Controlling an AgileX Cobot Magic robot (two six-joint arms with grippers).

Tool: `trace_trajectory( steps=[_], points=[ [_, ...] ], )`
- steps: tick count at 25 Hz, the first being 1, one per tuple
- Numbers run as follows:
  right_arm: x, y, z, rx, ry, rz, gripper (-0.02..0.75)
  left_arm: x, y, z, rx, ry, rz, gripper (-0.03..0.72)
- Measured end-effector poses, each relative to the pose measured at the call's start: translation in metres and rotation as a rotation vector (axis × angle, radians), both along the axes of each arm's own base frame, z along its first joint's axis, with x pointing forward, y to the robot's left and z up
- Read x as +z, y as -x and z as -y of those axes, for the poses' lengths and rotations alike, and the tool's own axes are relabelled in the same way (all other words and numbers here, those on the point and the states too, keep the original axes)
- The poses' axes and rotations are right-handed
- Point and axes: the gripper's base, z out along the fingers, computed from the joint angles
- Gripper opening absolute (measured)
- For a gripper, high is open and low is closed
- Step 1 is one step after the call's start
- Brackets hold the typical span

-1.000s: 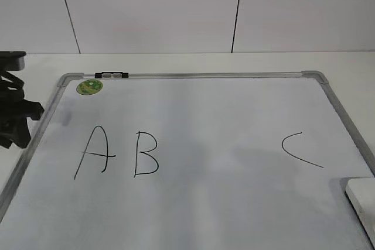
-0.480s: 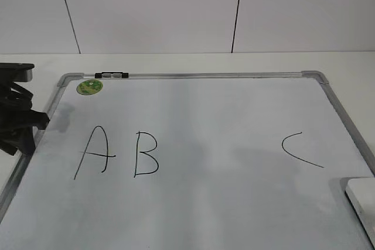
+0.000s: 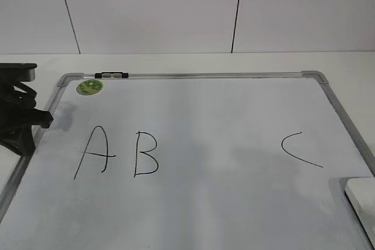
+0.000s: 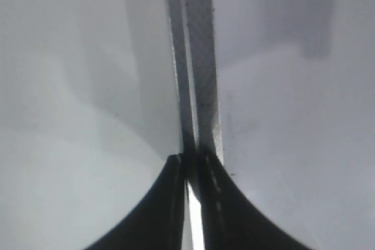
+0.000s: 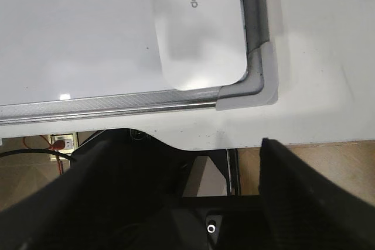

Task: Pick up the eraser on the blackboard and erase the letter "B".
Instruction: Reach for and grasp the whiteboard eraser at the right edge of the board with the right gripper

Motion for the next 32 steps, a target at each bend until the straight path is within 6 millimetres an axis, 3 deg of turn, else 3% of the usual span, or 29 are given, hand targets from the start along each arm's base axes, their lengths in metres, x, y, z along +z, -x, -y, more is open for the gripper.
trace_trajectory(
  steps=[4,15,19,32],
  points=[
    [0.0,0.0,0.0,0.0,0.0,0.0,0.584,0.0,0.0,0.001,0.034,0.016,-0.005,0.022],
    [0.0,-0.001,0.002,-0.001,0.02,-0.004,0.586,0.0,0.0,0.001,0.038,0.018,-0.005,0.02],
    [-0.003,-0.005,0.002,0.001,0.023,-0.037,0.619,0.0,0.0,0.001,0.038,0.017,-0.007,0.02],
    [-0.027,-0.068,0.001,0.017,0.029,-0.064,0.638,0.0,0.0,0.001,0.038,0.017,-0.008,0.02]
  ],
)
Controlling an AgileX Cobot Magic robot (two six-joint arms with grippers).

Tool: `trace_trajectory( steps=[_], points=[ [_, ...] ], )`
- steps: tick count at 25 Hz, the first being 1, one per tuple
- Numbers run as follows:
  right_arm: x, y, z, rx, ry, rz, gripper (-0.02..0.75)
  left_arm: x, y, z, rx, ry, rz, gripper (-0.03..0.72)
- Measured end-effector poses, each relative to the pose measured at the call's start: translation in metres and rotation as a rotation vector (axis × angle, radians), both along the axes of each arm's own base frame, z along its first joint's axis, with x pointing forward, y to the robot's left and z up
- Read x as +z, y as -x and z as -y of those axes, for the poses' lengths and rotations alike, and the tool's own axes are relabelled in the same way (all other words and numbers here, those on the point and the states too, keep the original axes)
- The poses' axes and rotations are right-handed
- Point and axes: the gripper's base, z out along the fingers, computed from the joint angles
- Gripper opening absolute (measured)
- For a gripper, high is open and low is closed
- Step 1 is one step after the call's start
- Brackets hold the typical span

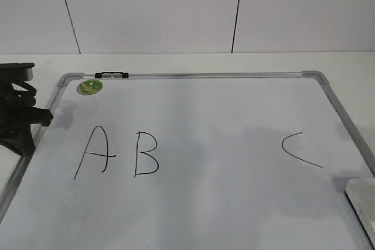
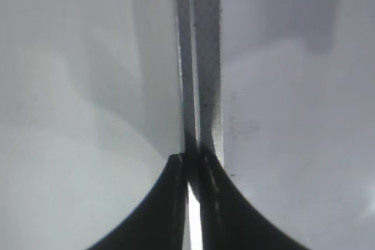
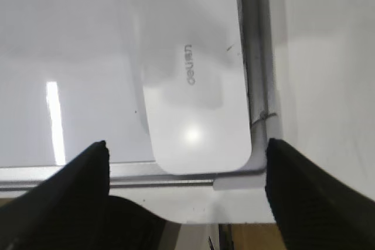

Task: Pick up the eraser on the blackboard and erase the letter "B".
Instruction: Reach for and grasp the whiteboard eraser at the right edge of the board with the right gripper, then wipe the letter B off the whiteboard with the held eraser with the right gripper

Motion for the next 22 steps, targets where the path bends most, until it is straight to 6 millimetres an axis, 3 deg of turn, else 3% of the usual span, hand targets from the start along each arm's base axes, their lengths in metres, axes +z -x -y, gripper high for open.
trace_trajectory(
  steps=[11,22],
  points=[
    [-0.037,-0.043,0.0,0.049,0.028,-0.057,0.639,0.0,0.0,0.0,0.0,0.0,0.0,0.02],
    [-0.064,-0.061,0.001,0.068,0.035,-0.143,0.638,0.0,0.0,0.0,0.0,0.0,0.0,0.02]
  ],
)
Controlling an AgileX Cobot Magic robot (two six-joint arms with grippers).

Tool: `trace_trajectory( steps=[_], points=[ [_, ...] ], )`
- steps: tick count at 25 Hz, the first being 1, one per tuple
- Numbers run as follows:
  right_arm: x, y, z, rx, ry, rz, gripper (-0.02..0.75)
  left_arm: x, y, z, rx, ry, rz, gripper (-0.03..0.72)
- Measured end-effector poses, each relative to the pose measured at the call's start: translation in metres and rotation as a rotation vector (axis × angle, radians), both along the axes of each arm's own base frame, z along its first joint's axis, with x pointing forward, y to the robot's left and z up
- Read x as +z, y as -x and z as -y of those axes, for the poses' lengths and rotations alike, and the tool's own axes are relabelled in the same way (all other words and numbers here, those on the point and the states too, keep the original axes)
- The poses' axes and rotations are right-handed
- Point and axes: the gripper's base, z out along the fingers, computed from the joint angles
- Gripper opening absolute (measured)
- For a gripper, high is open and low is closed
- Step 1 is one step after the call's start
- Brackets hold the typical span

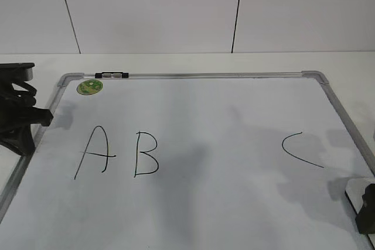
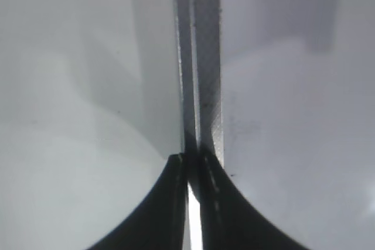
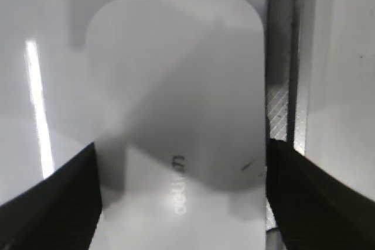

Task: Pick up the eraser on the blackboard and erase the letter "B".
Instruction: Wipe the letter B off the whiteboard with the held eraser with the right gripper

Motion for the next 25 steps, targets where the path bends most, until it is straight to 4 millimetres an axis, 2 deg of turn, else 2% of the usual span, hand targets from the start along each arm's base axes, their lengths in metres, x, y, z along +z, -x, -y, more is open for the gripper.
trace_trajectory(
  steps=[5,7,12,25],
  points=[
    [-0.004,-0.002,0.0,0.003,0.0,-0.021,0.613,0.0,0.0,0.0,0.0,0.0,0.0,0.02],
    [-0.003,-0.003,0.0,0.002,-0.004,-0.026,0.573,0.0,0.0,0.0,0.0,0.0,0.0,0.02],
    [0.003,-0.006,-0.001,0.013,-0.005,-0.066,0.543,0.0,0.0,0.0,0.0,0.0,-0.002,0.02],
    [0.017,-0.013,-0.005,-0.016,-0.056,-0.083,0.54,0.0,0.0,0.0,0.0,0.0,-0.002,0.02]
  ],
)
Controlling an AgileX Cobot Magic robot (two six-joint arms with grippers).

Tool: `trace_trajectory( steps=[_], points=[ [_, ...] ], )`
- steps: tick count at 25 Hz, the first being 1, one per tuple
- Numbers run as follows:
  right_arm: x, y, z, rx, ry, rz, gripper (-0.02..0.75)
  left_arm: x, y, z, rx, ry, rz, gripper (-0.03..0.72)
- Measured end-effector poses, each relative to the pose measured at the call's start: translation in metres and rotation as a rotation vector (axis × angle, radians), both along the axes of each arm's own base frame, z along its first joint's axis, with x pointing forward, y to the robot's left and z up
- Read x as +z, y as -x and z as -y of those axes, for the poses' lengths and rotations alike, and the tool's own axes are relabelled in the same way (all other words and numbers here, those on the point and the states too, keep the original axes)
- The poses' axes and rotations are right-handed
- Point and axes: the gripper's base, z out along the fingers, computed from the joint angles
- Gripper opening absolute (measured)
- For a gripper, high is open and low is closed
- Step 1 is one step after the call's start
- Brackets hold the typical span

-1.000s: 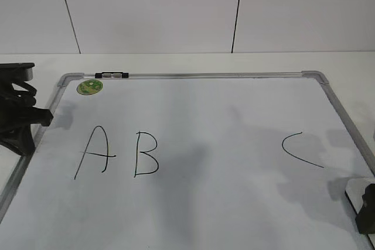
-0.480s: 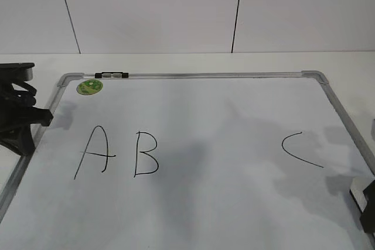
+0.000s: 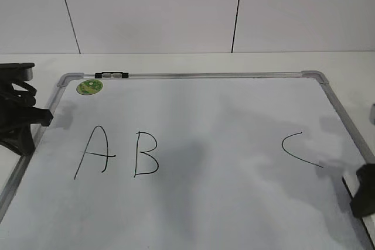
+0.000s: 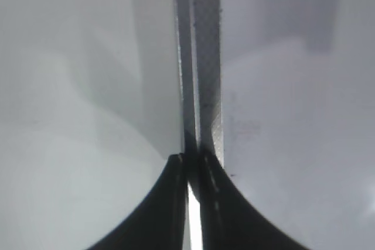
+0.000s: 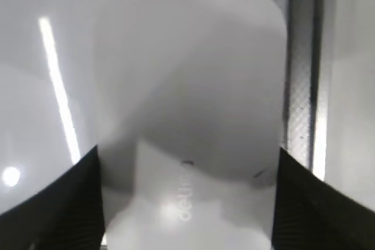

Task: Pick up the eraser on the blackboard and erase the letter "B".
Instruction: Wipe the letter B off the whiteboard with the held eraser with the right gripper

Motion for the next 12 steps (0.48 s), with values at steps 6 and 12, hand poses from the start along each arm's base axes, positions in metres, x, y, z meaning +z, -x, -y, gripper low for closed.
trace_trajectory(
  steps=[6,12],
  points=[
    [0.034,-0.024,-0.017,0.024,-0.071,0.086,0.54,0.0,0.0,0.0,0.0,0.0,0.0,0.02],
    [0.062,-0.056,-0.069,0.184,-0.034,0.15,0.539,0.0,0.0,0.0,0.0,0.0,0.0,0.02]
  ],
)
